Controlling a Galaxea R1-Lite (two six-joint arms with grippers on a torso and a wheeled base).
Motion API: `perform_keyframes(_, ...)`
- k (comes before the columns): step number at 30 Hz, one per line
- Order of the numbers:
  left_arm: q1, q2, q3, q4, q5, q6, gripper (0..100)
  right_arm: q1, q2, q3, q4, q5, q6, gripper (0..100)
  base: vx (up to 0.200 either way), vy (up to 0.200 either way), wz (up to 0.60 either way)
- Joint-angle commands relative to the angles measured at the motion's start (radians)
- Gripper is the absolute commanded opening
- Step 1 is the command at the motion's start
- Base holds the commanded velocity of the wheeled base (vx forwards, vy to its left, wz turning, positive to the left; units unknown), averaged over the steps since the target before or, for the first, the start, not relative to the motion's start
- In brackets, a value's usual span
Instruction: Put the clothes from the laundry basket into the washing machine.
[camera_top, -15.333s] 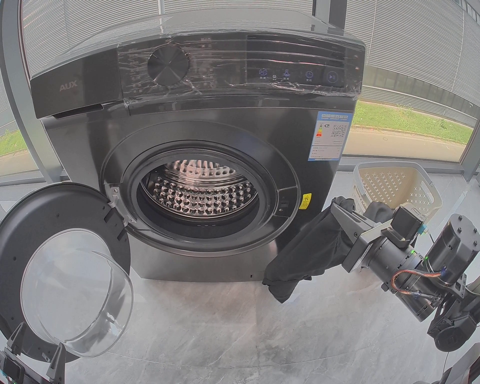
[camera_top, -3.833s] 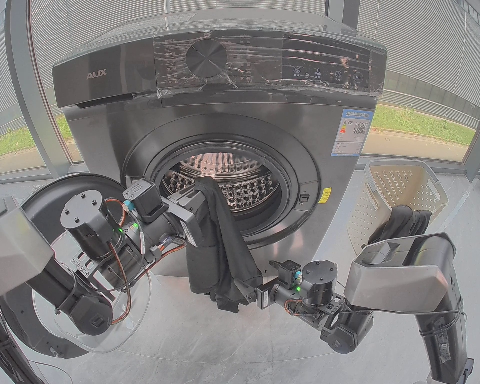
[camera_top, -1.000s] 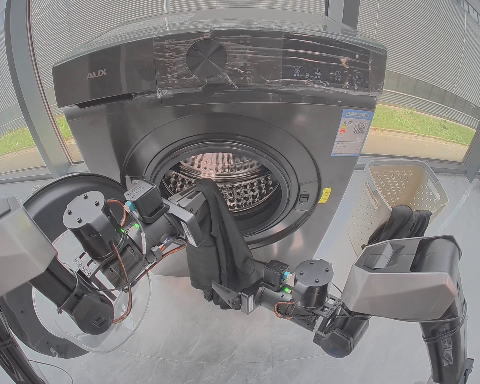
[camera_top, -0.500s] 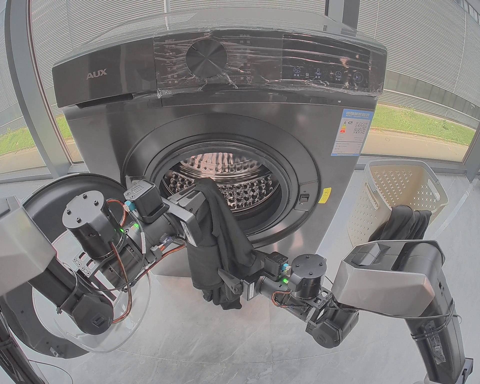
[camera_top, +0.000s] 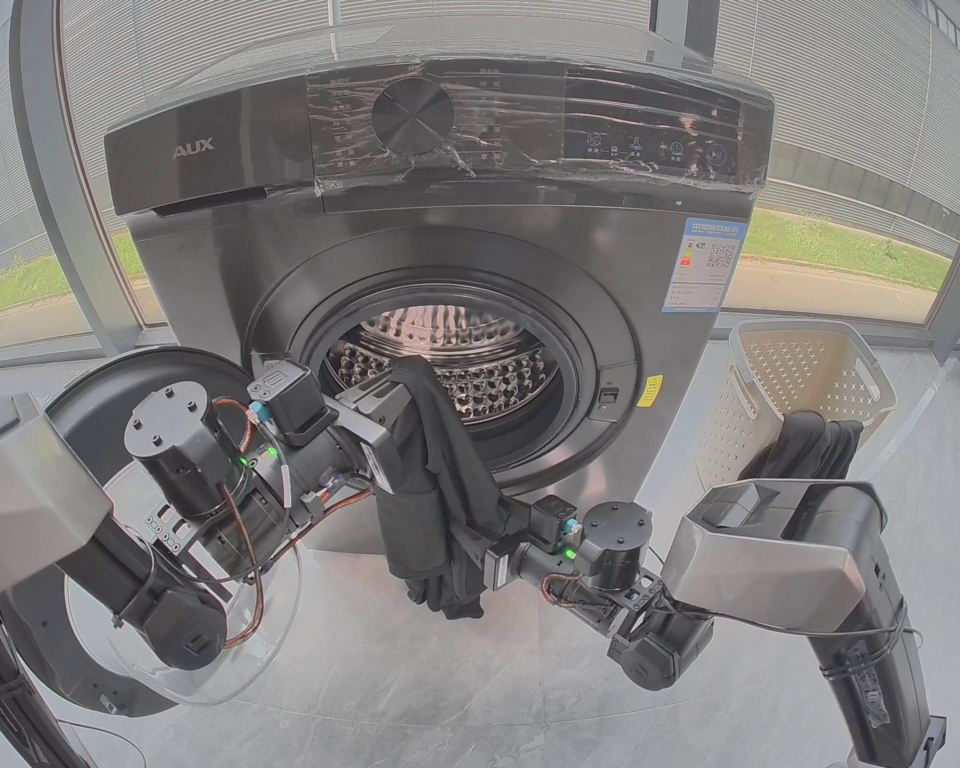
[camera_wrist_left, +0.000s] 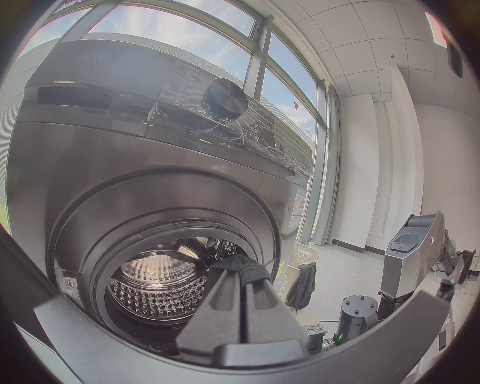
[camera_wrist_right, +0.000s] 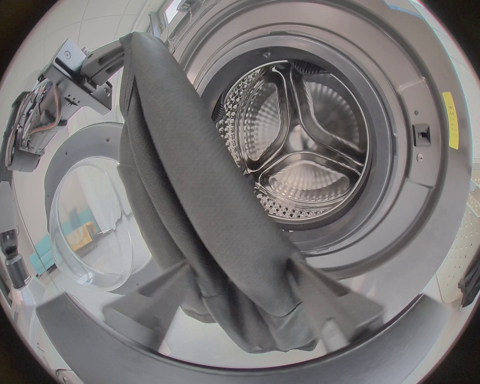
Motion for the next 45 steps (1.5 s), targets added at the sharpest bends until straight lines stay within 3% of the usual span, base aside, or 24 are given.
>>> perform_keyframes(1,-0.002,-0.002,0.002,-0.002,0.000,0.000,0,0.001,0.004,-0.019,0.001,-0.002,0.000,0,0.000,0.000,0.00)
perform_keyframes(10,0.004,0.001,0.002,-0.002,0.000,-0.002,0,-0.009,-0.023,0.031,-0.002,-0.005,0.000,0,0.000,0.000,0.00)
perform_keyframes(17,0.040,0.013,0.002,-0.002,-0.011,-0.002,0,-0.045,-0.215,0.228,0.002,-0.019,-0.003,0,0.000,0.000,0.00)
perform_keyframes(23,0.046,0.021,0.009,-0.002,-0.011,0.000,0,-0.053,-0.350,0.367,-0.007,-0.009,-0.005,0,0.000,0.000,0.00)
perform_keyframes(26,0.053,0.023,0.015,-0.002,-0.011,0.001,0,-0.056,-0.435,0.444,-0.008,0.018,-0.005,0,0.000,0.000,0.00)
perform_keyframes(33,0.060,0.021,0.026,-0.002,-0.013,0.001,0,-0.099,-0.514,0.478,-0.010,0.030,-0.005,0,0.000,0.000,0.00)
perform_keyframes(39,0.070,0.006,0.048,-0.004,-0.028,0.001,0,-0.188,-0.527,0.482,-0.011,0.045,0.006,0,0.000,0.000,0.00)
perform_keyframes(45,0.060,-0.059,0.091,-0.004,-0.037,0.001,0,-0.185,-0.563,0.461,-0.013,0.042,0.044,0,0.000,0.000,0.00)
